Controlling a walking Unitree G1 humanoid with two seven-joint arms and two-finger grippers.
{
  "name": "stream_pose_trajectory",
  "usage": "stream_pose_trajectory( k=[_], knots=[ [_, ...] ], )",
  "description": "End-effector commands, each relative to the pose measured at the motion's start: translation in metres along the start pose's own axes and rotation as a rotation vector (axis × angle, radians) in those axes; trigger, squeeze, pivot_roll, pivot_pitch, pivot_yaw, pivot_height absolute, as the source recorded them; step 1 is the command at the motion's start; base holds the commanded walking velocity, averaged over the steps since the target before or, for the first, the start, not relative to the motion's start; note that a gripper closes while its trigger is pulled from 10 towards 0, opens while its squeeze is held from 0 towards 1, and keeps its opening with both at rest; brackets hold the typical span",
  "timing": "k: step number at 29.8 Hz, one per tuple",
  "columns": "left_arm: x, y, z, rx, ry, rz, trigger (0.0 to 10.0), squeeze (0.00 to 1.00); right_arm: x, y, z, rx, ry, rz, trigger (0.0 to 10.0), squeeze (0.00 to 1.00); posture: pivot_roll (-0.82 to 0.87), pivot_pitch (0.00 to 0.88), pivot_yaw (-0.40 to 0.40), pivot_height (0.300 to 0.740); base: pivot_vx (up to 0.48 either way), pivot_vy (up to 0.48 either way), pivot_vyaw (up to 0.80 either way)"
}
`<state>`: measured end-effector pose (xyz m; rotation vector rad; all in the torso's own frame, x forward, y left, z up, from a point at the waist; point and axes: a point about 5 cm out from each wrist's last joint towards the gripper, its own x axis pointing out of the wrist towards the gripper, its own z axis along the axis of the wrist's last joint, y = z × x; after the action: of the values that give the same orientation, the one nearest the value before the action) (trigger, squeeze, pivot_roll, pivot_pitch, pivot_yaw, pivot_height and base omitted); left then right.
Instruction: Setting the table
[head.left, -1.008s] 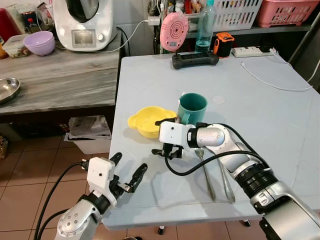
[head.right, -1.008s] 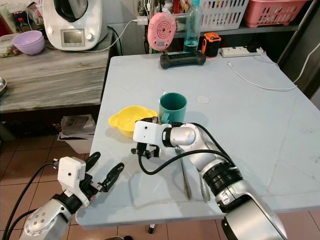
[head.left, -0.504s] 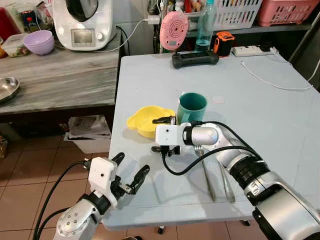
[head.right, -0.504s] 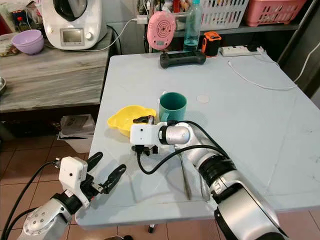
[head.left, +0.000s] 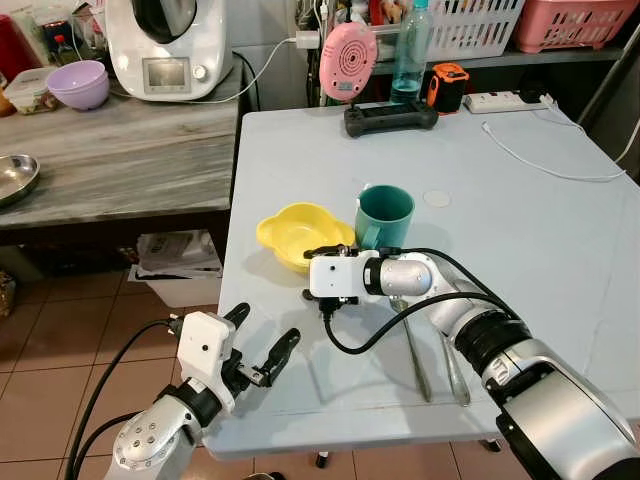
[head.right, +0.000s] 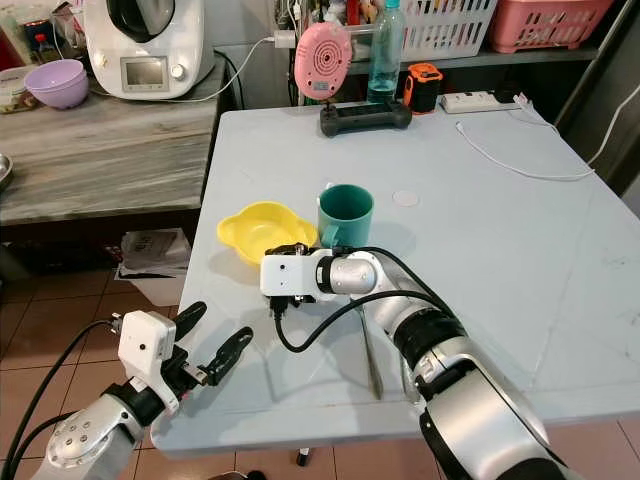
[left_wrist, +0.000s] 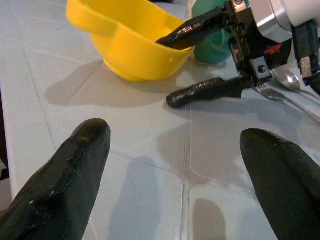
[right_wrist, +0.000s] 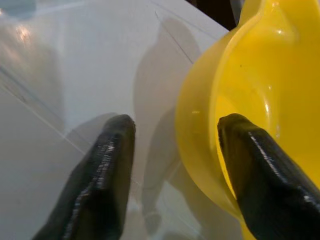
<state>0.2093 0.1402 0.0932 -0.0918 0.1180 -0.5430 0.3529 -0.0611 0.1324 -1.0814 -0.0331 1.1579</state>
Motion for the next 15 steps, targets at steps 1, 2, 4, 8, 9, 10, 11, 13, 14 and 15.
stream_pose_trajectory(
  k=[1,2,4,8,9,10,11,13,14,15],
  knots=[
    [-0.0001,0.0012,-0.0024,0.013,0.009,0.002,10.0,0.0,0.0,-0.0031,0.0006,-0.032,0.008,0.002,0.0,0.0,-0.07,0.08,0.056,0.74,0.0,0.0,0.0],
    [0.0,0.0014,-0.0026,0.014,0.009,0.002,10.0,0.0,0.0,-0.0031,0.0004,-0.032,0.008,0.001,0.0,0.0,-0.07,0.078,0.055,0.74,0.0,0.0,0.0],
    [-0.0003,0.0021,-0.0044,0.013,0.012,0.007,10.0,0.0,-0.0002,-0.0039,-0.0003,-0.044,0.014,-0.006,0.0,0.0,-0.07,0.078,0.055,0.74,0.0,0.0,0.0],
    [-0.0008,0.0028,-0.0069,0.011,0.013,0.011,10.0,0.0,-0.0001,-0.0047,-0.0012,-0.051,0.018,-0.015,0.0,0.0,-0.07,0.075,0.054,0.74,0.0,0.0,0.0],
    [-0.0013,0.0034,-0.0082,0.01,0.014,0.013,10.0,0.0,0.0,-0.0056,-0.001,-0.056,0.017,-0.022,0.0,0.0,-0.07,0.075,0.054,0.74,0.0,0.0,0.0],
    [-0.0016,0.0037,-0.0088,0.009,0.014,0.014,10.0,0.0,-0.0001,-0.006,-0.0009,-0.057,0.016,-0.025,0.0,0.0,-0.07,0.075,0.054,0.74,0.0,0.0,0.0],
    [-0.0018,0.004,-0.0093,0.009,0.015,0.015,10.0,0.0,-0.0001,-0.0063,-0.0007,-0.058,0.015,-0.027,0.0,0.0,-0.07,0.075,0.054,0.74,0.0,0.0,0.0],
    [-0.0027,0.0051,-0.0107,0.011,0.016,0.017,10.0,0.0,-0.0003,-0.0077,-0.0002,-0.059,0.011,-0.037,0.0,0.0,-0.07,0.075,0.054,0.74,0.0,0.0,0.0],
    [-0.0028,0.0053,-0.011,0.011,0.017,0.017,10.0,0.0,-0.0004,-0.0078,-0.0002,-0.059,0.011,-0.038,0.0,0.0,-0.07,0.075,0.054,0.74,0.0,0.0,0.0],
    [-0.0029,0.0055,-0.0114,0.012,0.017,0.017,10.0,0.0,-0.0002,-0.0076,-0.0002,-0.06,0.011,-0.039,0.0,0.0,-0.06,0.068,0.059,0.74,0.0,0.0,0.0]
  ],
)
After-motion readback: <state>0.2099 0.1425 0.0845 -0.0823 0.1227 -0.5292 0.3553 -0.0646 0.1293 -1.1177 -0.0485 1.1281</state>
